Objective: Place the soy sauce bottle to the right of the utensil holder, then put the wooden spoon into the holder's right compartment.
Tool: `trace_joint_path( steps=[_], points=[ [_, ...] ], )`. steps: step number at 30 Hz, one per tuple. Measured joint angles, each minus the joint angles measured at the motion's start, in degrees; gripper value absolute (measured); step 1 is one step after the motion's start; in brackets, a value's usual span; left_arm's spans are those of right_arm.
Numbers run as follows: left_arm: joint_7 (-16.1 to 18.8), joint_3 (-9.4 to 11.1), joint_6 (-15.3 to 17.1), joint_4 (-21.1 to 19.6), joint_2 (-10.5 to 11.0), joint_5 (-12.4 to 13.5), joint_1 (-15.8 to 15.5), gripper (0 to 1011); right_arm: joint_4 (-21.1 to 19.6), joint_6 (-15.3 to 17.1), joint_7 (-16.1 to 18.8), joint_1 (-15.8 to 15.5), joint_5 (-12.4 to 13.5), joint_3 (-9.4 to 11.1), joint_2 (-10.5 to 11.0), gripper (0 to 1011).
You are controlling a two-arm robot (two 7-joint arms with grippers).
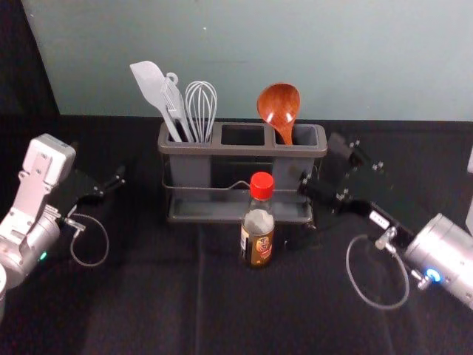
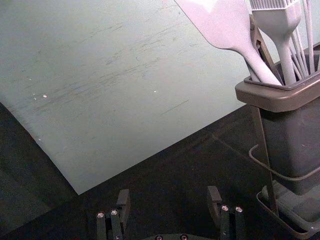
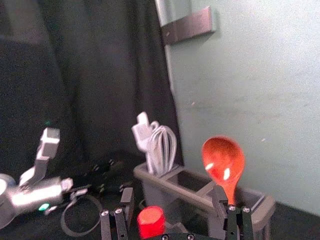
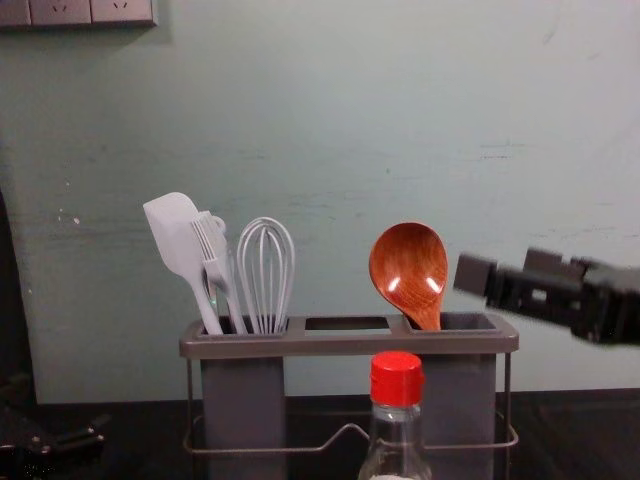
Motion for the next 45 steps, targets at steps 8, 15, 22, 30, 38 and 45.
trace_joint_path(
  steps=[8, 15, 22, 30, 38, 45],
  points=[
    [0.0, 0.0, 0.0, 0.0, 0.0, 0.0, 0.0, 1005, 1.2, 0.1, 1.5, -0.2, 0.0, -3.0, 1.8, 1002],
    [0.0, 0.0, 0.0, 0.0, 0.0, 0.0, 0.0, 1005, 4.3, -1.9, 2.1, 1.8, -1.3, -5.6, 1.9, 1002],
    [0.0, 0.0, 0.0, 0.0, 0.0, 0.0, 0.0, 1005, 7.4, -3.3, 2.5, 4.4, -3.1, -7.8, 1.5, 1002],
    [0.0, 0.0, 0.0, 0.0, 0.0, 0.0, 0.0, 1005, 11.3, -3.3, 2.9, 8.8, -4.5, -10.0, 0.0, 1003],
    [0.0, 0.0, 0.0, 0.0, 0.0, 0.0, 0.0, 1005, 14.4, -2.6, 3.3, 12.4, -4.9, -11.8, -1.8, 1002],
    [0.0, 0.0, 0.0, 0.0, 0.0, 0.0, 0.0, 1005, 15.6, -2.5, 3.3, 13.7, -5.4, -12.8, -2.6, 1003]
  ],
)
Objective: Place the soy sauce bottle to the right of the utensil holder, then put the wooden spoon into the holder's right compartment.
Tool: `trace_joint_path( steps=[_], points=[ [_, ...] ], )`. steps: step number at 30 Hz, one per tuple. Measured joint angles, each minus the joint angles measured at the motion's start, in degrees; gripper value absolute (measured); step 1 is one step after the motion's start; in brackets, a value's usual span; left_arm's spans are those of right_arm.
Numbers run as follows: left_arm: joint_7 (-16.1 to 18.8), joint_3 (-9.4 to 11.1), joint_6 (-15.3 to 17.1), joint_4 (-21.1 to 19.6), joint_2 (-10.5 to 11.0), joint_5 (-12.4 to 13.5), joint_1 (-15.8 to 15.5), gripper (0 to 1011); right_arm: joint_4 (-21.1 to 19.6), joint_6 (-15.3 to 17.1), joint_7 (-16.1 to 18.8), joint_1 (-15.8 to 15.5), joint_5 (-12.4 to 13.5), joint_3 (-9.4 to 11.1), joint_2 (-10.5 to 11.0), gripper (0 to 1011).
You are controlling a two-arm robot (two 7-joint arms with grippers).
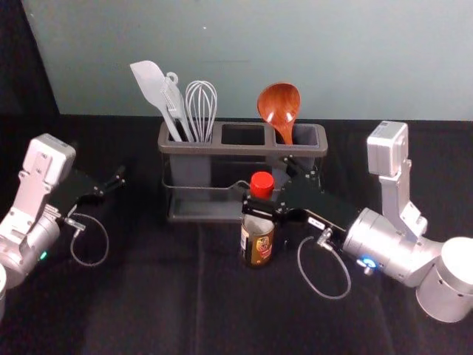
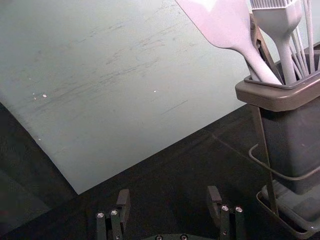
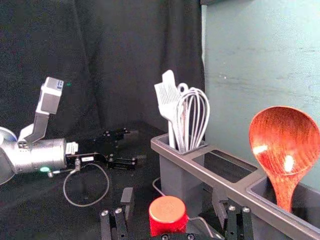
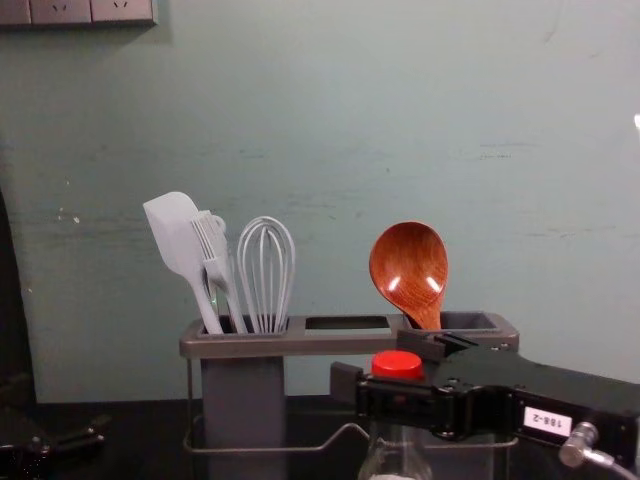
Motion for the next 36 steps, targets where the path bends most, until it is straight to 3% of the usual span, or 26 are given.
trace_joint_path(
  steps=[11, 36],
  points=[
    [0.0, 0.0, 0.0, 0.0, 0.0, 0.0, 0.0, 1005, 0.5, 0.0, 0.0, 0.9, -1.2, -0.9, 0.0, 1003],
    [0.0, 0.0, 0.0, 0.0, 0.0, 0.0, 0.0, 1005, 1.0, 0.1, -0.3, 1.1, -1.2, -0.7, -0.2, 998]
  ],
)
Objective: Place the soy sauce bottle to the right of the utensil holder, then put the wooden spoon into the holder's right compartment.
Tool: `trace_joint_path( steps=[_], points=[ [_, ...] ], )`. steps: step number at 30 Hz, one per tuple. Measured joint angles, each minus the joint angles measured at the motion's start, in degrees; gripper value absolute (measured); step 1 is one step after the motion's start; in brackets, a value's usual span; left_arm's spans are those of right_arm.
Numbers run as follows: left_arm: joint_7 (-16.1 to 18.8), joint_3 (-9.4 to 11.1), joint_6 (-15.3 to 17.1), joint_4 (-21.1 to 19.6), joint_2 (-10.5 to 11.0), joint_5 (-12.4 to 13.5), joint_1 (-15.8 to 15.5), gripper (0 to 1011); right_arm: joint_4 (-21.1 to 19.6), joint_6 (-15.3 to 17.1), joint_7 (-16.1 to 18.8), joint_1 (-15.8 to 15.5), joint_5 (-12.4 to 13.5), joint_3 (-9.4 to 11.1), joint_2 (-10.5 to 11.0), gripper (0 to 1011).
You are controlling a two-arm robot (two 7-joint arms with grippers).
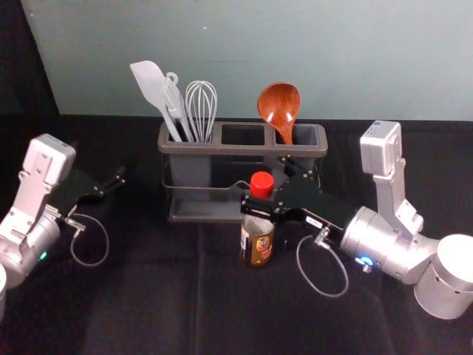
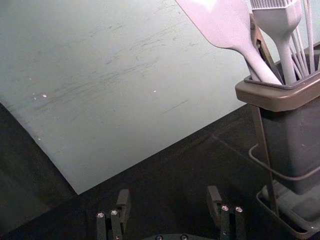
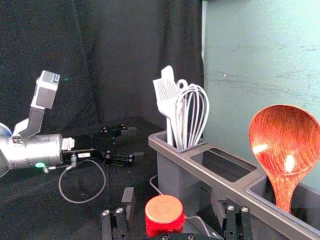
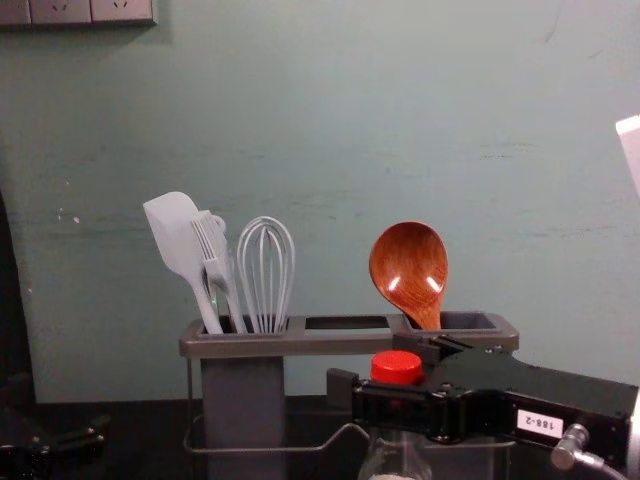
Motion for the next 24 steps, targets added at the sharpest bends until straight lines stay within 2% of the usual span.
trace_joint_path(
  steps=[8, 12, 15, 16, 21, 24],
  points=[
    [0.0, 0.0, 0.0, 0.0, 0.0, 0.0, 0.0, 1005, 0.4, -0.2, -0.1, 0.0, 0.4, 0.1, -0.5, 837],
    [0.0, 0.0, 0.0, 0.0, 0.0, 0.0, 0.0, 1005, 0.4, -0.2, -0.4, -0.1, 0.7, 0.3, -0.7, 692],
    [0.0, 0.0, 0.0, 0.0, 0.0, 0.0, 0.0, 1005, 0.4, -0.2, -0.4, -0.2, 0.8, 0.3, -0.7, 630],
    [0.0, 0.0, 0.0, 0.0, 0.0, 0.0, 0.0, 1005, 0.4, -0.2, -0.4, -0.2, 0.8, 0.3, -0.7, 573],
    [0.0, 0.0, 0.0, 0.0, 0.0, 0.0, 0.0, 1005, 0.2, -0.2, -0.5, -0.3, 0.8, 0.4, -0.6, 411],
    [0.0, 0.0, 0.0, 0.0, 0.0, 0.0, 0.0, 1005, 0.2, -0.2, -0.5, -0.3, 0.7, 0.4, -0.6, 388]
  ],
)
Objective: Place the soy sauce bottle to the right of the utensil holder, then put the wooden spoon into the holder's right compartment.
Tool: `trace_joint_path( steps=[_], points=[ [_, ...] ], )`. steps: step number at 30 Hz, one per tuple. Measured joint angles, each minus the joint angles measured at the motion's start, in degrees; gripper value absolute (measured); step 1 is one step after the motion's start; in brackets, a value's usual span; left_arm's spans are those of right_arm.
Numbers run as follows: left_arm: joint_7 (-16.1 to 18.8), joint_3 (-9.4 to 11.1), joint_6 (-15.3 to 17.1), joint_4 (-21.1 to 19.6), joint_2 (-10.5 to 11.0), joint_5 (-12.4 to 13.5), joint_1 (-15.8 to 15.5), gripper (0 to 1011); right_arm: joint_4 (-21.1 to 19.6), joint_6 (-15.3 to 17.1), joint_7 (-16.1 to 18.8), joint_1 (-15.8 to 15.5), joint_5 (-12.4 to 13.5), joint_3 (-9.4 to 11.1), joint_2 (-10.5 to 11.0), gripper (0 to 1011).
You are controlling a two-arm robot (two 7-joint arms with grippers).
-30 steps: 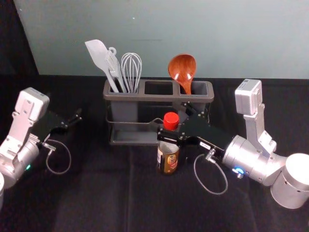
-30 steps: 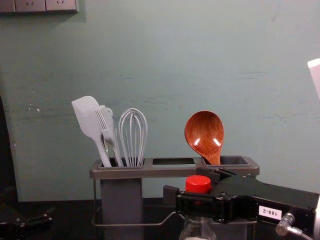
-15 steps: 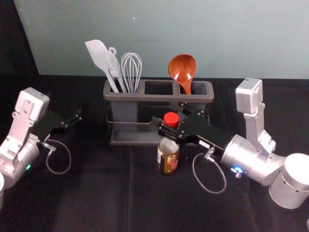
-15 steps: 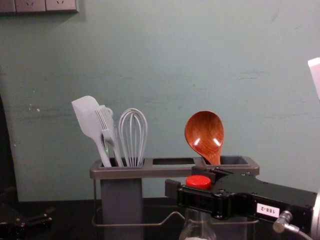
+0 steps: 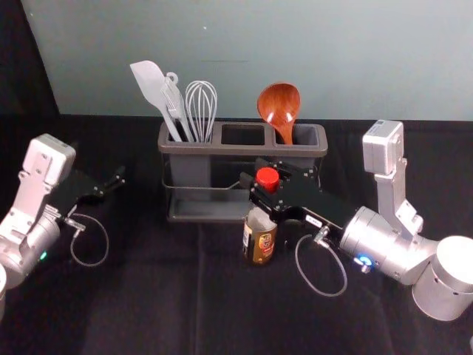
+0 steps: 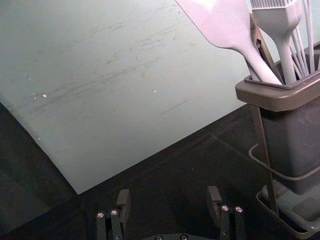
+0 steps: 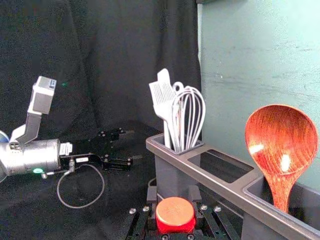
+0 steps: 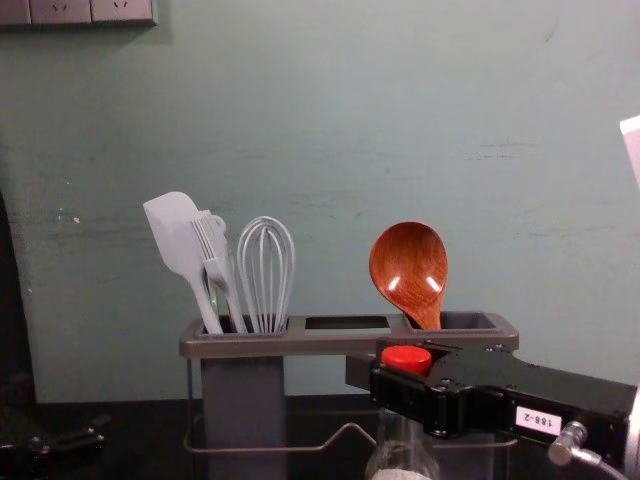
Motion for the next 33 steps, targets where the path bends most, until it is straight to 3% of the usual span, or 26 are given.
trace_joint_path(
  steps=[16, 24, 33],
  points=[
    [0.0, 0.0, 0.0, 0.0, 0.0, 0.0, 0.0, 1005, -2.9, 0.4, 0.0, -0.6, 0.7, 0.8, 0.9, 387],
    [0.0, 0.0, 0.0, 0.0, 0.0, 0.0, 0.0, 1005, -7.4, 0.9, -0.9, -3.0, 2.2, 2.4, 2.8, 387],
    [0.0, 0.0, 0.0, 0.0, 0.0, 0.0, 0.0, 1005, -9.8, 0.8, -1.6, -5.3, 3.4, 4.6, 5.1, 387]
  ],
)
